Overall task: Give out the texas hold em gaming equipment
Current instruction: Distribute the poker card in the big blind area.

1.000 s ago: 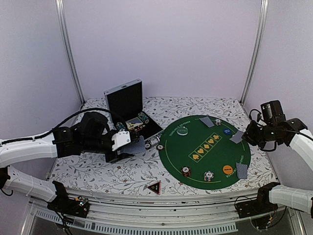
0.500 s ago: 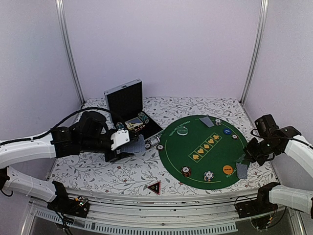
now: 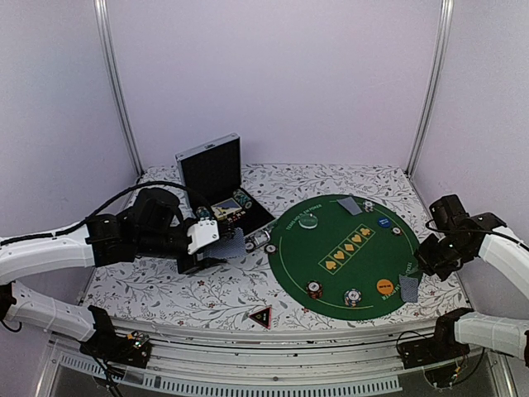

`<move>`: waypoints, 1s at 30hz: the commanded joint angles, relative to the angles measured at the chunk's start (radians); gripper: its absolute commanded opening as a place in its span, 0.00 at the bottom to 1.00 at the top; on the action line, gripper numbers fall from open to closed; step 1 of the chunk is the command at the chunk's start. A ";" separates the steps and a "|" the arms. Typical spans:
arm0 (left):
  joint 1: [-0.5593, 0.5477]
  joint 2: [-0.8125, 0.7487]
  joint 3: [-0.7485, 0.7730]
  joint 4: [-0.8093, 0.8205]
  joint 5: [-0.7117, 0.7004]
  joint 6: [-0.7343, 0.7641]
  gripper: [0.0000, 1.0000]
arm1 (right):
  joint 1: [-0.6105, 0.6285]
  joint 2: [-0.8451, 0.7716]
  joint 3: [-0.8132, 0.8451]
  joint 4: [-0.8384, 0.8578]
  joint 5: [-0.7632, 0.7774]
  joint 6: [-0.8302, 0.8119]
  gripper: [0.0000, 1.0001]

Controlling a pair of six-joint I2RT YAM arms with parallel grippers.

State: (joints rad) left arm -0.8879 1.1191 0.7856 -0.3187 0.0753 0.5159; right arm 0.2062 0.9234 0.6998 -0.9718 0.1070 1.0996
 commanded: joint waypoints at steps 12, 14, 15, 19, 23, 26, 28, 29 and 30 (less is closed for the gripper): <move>0.007 -0.017 0.001 0.022 0.015 0.004 0.59 | -0.005 -0.021 -0.074 0.011 -0.042 0.030 0.05; 0.007 -0.018 0.001 0.021 0.016 0.004 0.59 | -0.005 -0.024 -0.076 0.013 -0.046 0.032 0.08; 0.008 -0.018 0.001 0.021 0.016 0.004 0.59 | -0.005 -0.025 -0.075 0.011 -0.048 0.032 0.09; 0.009 -0.018 0.001 0.021 0.019 0.004 0.59 | -0.005 -0.034 -0.078 0.003 -0.072 0.039 0.27; 0.008 -0.019 0.001 0.021 0.016 0.005 0.59 | -0.006 -0.058 -0.066 -0.027 -0.088 0.052 0.35; 0.009 -0.019 0.001 0.021 0.016 0.006 0.59 | -0.005 -0.067 -0.044 -0.056 -0.099 0.057 0.43; 0.007 -0.019 0.001 0.021 0.016 0.006 0.59 | -0.005 -0.072 -0.021 -0.081 -0.106 0.054 0.47; 0.008 -0.020 0.001 0.020 0.016 0.006 0.59 | -0.006 -0.074 -0.002 -0.097 -0.107 0.059 0.49; 0.008 -0.020 0.001 0.020 0.016 0.005 0.59 | -0.005 -0.076 0.008 -0.111 -0.104 0.060 0.50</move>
State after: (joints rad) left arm -0.8879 1.1187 0.7856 -0.3187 0.0795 0.5163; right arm 0.2062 0.8646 0.6453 -1.0153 0.0154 1.1458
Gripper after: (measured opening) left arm 0.593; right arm 0.477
